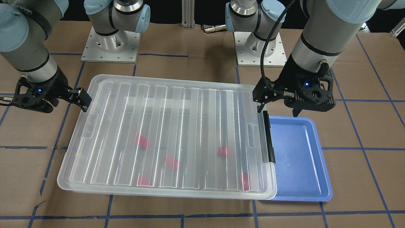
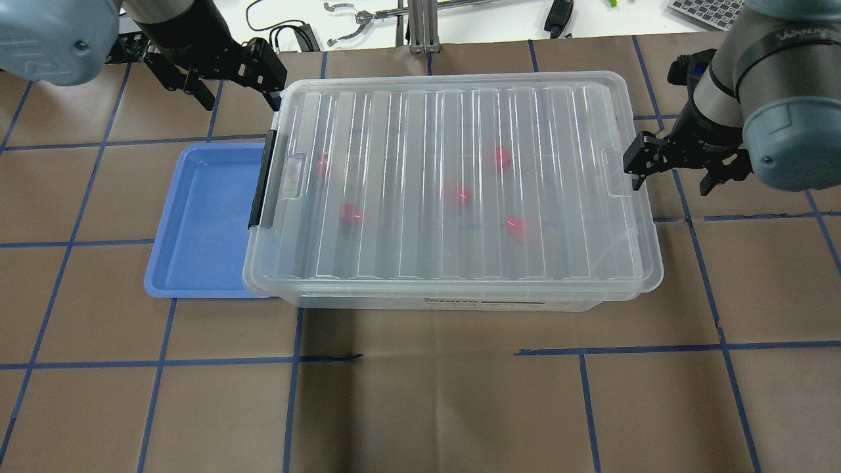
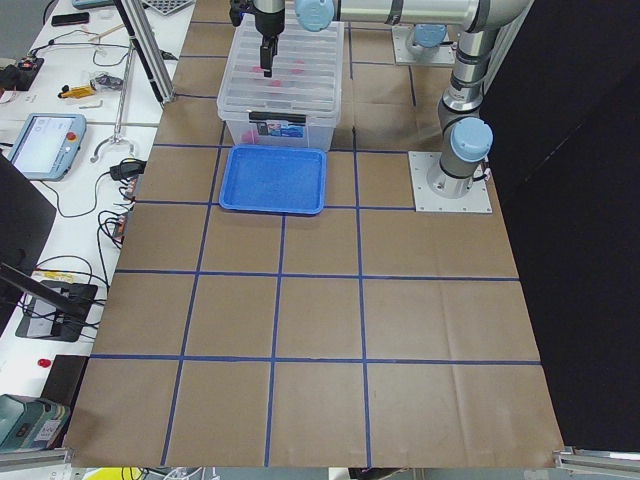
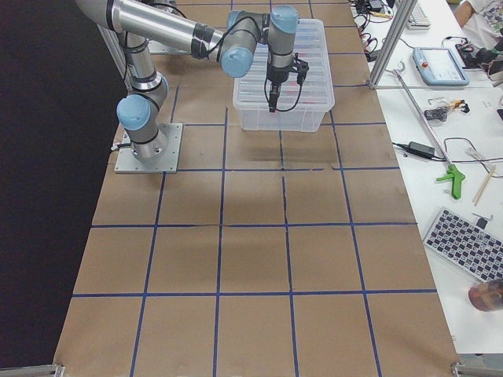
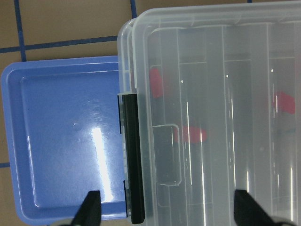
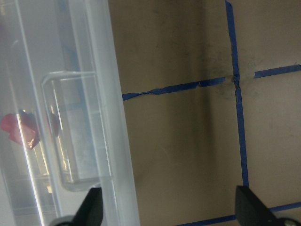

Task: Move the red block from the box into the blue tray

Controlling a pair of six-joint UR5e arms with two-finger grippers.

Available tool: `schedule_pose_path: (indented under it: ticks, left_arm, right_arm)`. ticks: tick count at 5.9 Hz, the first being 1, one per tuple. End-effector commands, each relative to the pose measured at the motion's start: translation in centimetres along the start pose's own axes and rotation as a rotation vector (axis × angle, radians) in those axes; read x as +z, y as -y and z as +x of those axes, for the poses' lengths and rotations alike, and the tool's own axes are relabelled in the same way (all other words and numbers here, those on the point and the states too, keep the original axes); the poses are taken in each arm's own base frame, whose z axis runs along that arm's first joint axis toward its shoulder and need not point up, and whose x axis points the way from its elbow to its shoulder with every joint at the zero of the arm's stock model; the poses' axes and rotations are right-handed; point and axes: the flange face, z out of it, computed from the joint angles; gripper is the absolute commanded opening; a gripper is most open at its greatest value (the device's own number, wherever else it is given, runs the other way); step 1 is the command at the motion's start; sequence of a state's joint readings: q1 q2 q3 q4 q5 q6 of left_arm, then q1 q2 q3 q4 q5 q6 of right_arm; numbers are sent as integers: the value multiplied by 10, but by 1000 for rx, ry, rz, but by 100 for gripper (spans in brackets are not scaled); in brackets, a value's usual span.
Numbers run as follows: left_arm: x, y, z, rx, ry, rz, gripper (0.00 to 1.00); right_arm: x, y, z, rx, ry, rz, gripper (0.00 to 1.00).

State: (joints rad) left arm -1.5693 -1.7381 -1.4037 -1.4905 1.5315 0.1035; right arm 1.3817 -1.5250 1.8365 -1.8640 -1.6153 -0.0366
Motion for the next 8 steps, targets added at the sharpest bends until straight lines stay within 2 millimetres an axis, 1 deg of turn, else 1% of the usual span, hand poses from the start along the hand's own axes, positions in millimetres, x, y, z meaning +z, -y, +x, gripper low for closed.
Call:
schedule_pose_path:
  ticks: [1, 2, 3, 5, 8]
  left_arm:
    - [1, 0, 1, 2, -1, 0, 98]
    - [1, 1, 0, 1, -1, 0, 98]
    - [0, 0, 0, 1, 0, 1, 98]
    - [-1, 0, 1, 2, 0, 3, 98]
    - [-3, -1, 0, 3, 0, 6, 98]
  right_arm:
    - [14, -4, -1, -23, -1, -9, 100]
    - [15, -3, 0, -43, -1, 0, 100]
    - [18, 2, 1, -96, -5, 18, 100]
    - [20, 9, 8, -163, -46, 37, 100]
    - [24, 17, 56, -158, -49, 25, 100]
